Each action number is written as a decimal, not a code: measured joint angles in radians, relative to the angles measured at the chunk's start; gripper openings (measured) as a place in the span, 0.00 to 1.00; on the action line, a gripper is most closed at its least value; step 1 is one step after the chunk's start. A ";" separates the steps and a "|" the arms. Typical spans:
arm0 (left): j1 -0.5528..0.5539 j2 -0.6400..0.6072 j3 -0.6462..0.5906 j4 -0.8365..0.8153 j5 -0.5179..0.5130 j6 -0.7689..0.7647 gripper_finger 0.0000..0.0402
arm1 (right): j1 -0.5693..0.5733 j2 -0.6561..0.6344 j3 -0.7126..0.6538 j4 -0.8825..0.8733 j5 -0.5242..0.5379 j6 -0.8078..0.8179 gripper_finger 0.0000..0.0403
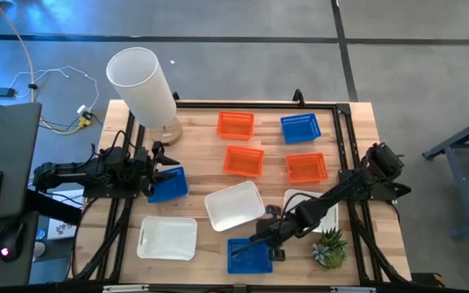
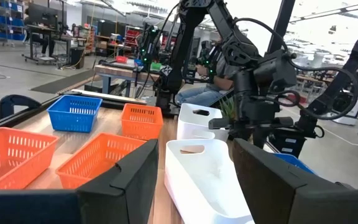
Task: Stack baskets by color
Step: Stack the bottom blue bin on top of the other right blue bin
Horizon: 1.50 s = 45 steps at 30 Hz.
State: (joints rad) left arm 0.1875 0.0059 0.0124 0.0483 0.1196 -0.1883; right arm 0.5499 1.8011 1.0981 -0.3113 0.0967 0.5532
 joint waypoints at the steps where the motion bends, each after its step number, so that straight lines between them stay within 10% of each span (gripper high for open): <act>1: 0.000 0.000 0.000 0.000 0.000 0.000 0.49 | 0.000 0.000 0.000 -0.002 -0.001 0.000 0.21; 9: 0.000 0.000 0.000 -0.001 0.000 0.000 0.49 | 0.000 0.000 0.000 -0.002 -0.052 -0.005 0.02; 33: 0.000 0.000 0.000 -0.017 0.000 0.000 0.49 | -0.011 -0.244 0.000 -0.094 0.019 -0.103 0.00; 45: 0.000 0.000 0.000 -0.016 0.002 -0.001 0.49 | -0.251 -0.517 0.000 -0.382 0.132 -0.341 0.00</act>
State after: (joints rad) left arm 0.1875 0.0063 0.0124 0.0322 0.1219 -0.1890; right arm 0.2987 1.2844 1.0981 -0.6933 0.2285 0.2120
